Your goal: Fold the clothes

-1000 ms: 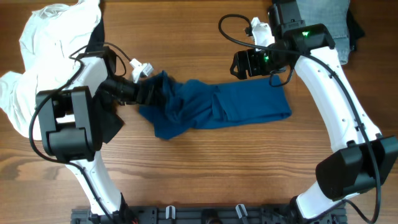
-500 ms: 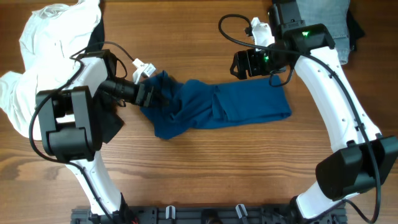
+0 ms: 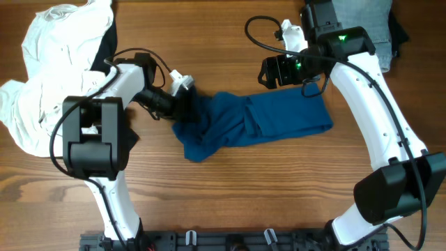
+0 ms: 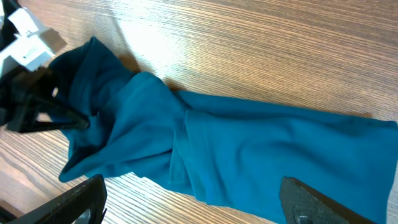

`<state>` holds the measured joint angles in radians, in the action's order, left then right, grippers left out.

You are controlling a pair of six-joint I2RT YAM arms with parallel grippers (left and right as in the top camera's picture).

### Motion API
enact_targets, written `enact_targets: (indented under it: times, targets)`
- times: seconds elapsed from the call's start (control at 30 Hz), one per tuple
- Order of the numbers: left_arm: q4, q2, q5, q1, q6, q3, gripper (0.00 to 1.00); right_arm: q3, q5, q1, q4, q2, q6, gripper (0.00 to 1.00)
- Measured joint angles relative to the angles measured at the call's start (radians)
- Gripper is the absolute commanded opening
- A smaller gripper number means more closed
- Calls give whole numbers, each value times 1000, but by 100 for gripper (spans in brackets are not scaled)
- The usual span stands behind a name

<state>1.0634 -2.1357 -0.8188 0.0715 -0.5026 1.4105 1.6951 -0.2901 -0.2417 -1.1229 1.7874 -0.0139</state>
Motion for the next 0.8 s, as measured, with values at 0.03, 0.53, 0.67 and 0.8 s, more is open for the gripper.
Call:
enact_targets:
  times: [0.03, 0.53, 0.67, 0.8]
  targets:
    - [-2, 0, 15, 3, 17, 0, 4, 0, 0, 0, 0, 0, 0, 86]
    - [35, 236, 203, -158, 270, 50, 4, -167, 9, 0, 213, 2, -96, 4]
    - [36, 340, 235, -161, 293, 66, 4, -256, -34, 0, 297, 37, -123, 4]
    - [40, 362, 269, -161, 311, 68, 4, -329, -69, 0, 346, 98, -146, 4]
